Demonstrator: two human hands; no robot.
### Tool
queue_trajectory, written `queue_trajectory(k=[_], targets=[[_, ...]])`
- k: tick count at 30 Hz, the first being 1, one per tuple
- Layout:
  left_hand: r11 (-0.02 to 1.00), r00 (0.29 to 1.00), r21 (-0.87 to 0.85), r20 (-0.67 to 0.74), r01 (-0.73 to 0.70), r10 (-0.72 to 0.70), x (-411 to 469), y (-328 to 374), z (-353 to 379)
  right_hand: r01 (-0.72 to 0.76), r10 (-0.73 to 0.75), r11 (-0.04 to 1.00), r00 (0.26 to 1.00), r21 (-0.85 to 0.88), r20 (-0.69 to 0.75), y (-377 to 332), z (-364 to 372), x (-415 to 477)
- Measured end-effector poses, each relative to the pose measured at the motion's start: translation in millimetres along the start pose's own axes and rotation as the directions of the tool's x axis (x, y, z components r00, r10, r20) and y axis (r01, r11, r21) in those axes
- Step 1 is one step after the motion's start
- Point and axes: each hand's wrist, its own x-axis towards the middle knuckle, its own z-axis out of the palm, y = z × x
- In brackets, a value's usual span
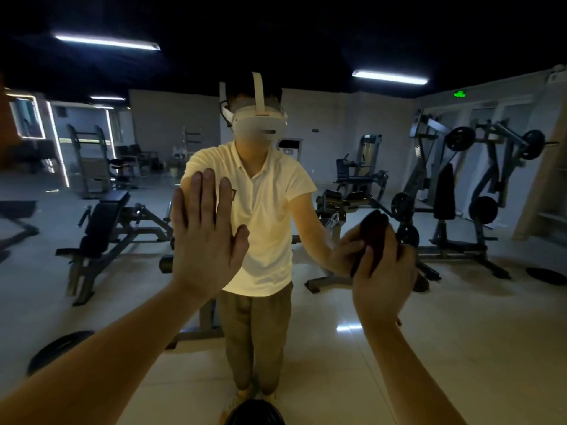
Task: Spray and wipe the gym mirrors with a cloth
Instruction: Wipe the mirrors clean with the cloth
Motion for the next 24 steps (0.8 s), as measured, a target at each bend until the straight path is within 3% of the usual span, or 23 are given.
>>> queue_trajectory(k=[4, 8, 10, 13, 15, 17, 20, 24], targets=[[1.0, 1.0, 0.013, 0.02, -0.005, 0.005, 0.5, 0.1, -3.9, 0.141, -0.153, 0.983, 0.983, 0.12, 0.1, -69.2, 17.3, -32.9], [0.998, 0.997, 0.061, 0.072, -0.034, 0.029, -0.5, -3.3, -17.8, 0.511, -0.576, 0.807, 0.793, 0.296, 0.198, -95.4, 20.4, -75.8], [0.995, 0.993, 0.075, 0.101, -0.068, 0.061, -1.5, -8.5, -24.8, 0.574, -0.624, 0.778, 0.754, 0.256, 0.206, -75.4, 12.6, -50.4], [0.992, 0.986, 0.083, 0.142, -0.097, 0.084, -0.8, -12.4, -33.9, 0.41, -0.441, 0.894, 0.875, 0.181, 0.199, -25.2, -11.3, 11.5], [0.992, 0.982, 0.079, 0.169, -0.1, 0.086, 0.2, -12.2, -38.6, 0.244, -0.247, 0.969, 0.964, 0.046, 0.094, 13.5, -25.2, 46.8], [0.993, 0.98, 0.095, 0.193, -0.07, 0.051, 1.2, -7.0, -44.1, 0.037, -0.037, 0.999, 0.999, 0.009, 0.002, 45.4, -29.8, 58.2], [0.995, 0.979, 0.094, 0.2, 0.025, -0.043, -7.7, 17.3, -49.5, -0.227, 0.231, 0.97, 0.973, 0.087, -0.029, 51.6, -22.3, 36.9], [0.999, 0.976, -0.02, 0.216, 0.045, -0.04, -53.4, 45.2, -47.0, -0.195, 0.181, 0.953, 0.98, 0.232, 0.079, 3.2, -2.0, -16.9]])
